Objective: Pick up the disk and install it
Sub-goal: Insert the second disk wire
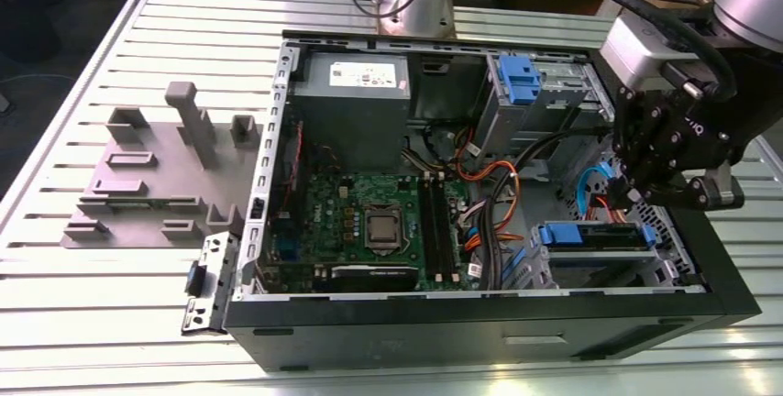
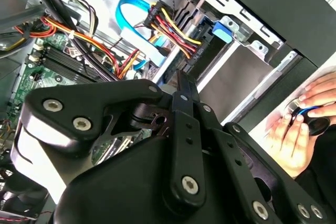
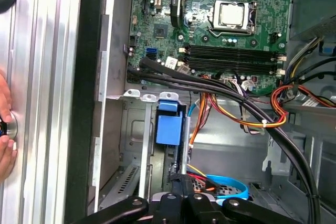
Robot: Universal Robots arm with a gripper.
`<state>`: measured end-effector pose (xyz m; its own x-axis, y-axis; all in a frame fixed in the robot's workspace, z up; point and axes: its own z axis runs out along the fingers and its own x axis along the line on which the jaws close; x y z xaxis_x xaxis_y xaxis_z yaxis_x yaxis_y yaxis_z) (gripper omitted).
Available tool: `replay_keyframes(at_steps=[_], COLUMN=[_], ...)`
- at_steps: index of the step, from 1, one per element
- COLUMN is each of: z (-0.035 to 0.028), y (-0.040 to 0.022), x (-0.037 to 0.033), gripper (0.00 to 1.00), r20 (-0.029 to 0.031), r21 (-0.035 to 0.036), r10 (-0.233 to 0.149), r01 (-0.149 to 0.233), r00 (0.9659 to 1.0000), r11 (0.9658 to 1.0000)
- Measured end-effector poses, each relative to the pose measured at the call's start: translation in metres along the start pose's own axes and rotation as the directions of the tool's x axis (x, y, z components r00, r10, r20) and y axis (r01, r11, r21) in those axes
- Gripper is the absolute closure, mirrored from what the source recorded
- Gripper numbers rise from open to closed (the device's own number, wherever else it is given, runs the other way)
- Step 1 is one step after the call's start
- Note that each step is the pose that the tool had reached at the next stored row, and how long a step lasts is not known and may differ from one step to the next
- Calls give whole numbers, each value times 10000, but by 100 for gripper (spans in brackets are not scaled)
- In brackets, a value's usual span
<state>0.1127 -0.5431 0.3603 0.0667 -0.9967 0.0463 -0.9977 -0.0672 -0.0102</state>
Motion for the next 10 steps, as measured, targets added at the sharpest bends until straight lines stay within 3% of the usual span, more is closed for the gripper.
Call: replay_keyframes(at_steps=[10], z=[-40], y=[-6], x=[-82], gripper=[89], r20=[-17], r21=[-1], r10=[0], r01=[0], r00=[10000], r11=[10000])
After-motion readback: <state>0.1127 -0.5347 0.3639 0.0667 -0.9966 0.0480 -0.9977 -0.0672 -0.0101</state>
